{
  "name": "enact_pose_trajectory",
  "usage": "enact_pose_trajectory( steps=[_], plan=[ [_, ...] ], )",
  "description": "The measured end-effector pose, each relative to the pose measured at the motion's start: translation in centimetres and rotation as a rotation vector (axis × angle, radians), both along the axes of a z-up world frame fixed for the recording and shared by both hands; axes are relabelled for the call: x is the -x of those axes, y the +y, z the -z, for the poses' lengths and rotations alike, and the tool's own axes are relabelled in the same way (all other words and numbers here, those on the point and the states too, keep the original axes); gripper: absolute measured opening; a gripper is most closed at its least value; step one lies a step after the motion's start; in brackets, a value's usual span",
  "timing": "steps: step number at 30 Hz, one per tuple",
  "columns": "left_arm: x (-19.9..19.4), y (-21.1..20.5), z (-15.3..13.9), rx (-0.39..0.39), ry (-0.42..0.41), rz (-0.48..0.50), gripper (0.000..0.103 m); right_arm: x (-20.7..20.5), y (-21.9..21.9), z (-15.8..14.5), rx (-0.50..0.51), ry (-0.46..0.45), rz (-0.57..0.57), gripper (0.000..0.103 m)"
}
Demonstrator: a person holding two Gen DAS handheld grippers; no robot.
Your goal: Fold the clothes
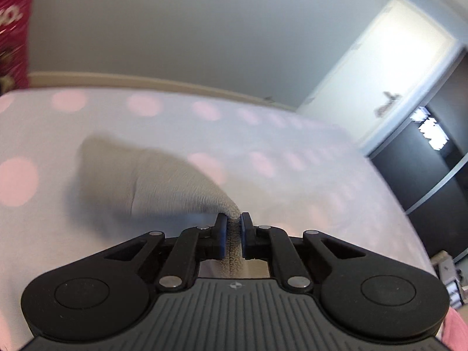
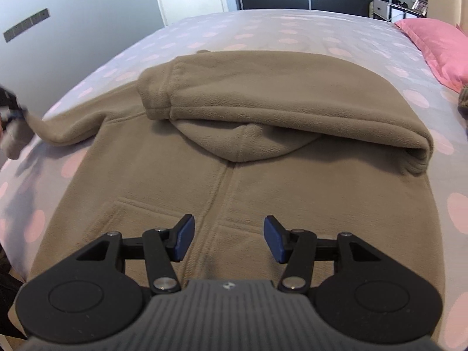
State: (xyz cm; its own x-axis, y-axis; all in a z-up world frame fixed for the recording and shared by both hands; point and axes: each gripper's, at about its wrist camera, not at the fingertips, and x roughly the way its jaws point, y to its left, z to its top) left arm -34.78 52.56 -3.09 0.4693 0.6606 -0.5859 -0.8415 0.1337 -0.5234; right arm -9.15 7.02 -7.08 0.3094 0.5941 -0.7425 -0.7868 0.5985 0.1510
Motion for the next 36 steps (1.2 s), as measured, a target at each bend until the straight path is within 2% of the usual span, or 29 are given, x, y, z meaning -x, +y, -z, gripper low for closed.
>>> enact_pose_trajectory(
  steps=[5,9,20,22,31,36],
  plan=[
    [-3.7,-2.6,-5.0,-0.187,-0.001,0.143,0.006,-0.8,-0.2,0.1,0.053,0.013,0.048,0.056],
    [-7.7,-7.6,-5.2,-0.268,0.082,0.330,0.006,-1.4,-0.6,0.3,0.089,0.029,0.083,0.059],
    [-18.7,-21.3,-5.7,-0.484,0.315,0.842,0.006,-2.0,-1.7,-0.1,0.080,0.048,0.117,0.060],
    [-19.9,-22.9,-3.9,-0.480,0.370,0.913,0.006,-1.9,-1.8,-0.2,0.077,0.046,0.122,0.060],
    [-20.8,-28.7,1.5,-0.472,0.628,1.115,0.007,-1.9,-2.3,-1.5,0.033,-0.004,0.151,0.060],
    [-20.1,-29.4,1.4,-0.440,0.649,1.142,0.012,-1.9,-2.2,-1.7,0.039,-0.010,0.137,0.060]
  ],
)
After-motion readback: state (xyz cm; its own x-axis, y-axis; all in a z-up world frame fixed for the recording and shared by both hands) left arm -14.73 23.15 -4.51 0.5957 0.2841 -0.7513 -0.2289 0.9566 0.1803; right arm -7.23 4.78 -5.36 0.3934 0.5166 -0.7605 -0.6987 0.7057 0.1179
